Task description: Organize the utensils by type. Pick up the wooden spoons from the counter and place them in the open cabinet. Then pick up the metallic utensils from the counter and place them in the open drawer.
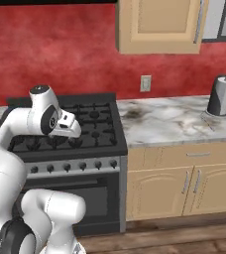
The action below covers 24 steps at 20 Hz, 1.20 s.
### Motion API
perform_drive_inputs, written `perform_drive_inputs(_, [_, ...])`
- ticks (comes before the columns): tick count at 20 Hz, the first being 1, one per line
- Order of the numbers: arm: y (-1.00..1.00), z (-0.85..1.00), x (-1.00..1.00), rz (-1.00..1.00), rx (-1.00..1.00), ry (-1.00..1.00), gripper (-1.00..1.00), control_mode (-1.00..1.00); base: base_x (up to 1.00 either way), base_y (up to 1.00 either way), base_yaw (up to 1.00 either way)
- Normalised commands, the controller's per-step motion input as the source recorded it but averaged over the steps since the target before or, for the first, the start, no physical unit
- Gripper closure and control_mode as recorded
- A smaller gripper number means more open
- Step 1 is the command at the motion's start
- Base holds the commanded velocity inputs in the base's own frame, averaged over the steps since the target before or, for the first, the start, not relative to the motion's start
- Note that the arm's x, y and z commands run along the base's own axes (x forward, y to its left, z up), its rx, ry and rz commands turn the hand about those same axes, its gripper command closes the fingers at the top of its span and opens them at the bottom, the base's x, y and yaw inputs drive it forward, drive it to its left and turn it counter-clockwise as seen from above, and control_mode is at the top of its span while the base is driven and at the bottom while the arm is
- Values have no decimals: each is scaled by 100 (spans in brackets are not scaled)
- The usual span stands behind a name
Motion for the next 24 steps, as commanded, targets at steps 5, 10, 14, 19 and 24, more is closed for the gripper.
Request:
perform_drive_inputs(5, [0, 0, 0, 0, 0, 0, -100, 100, 36, -86, 0])
perform_drive_inputs(10, [0, 0, 0, 0, 0, 0, -100, 100, 41, -83, 0])
perform_drive_inputs(14, [0, 0, 0, 0, 0, 0, -100, 100, 37, -70, 0])
perform_drive_inputs(19, [0, 0, 0, 0, 0, 0, -100, 100, 31, -49, 0])
perform_drive_inputs(24, [0, 0, 0, 0, 0, 0, -100, 100, 41, -25, 0])
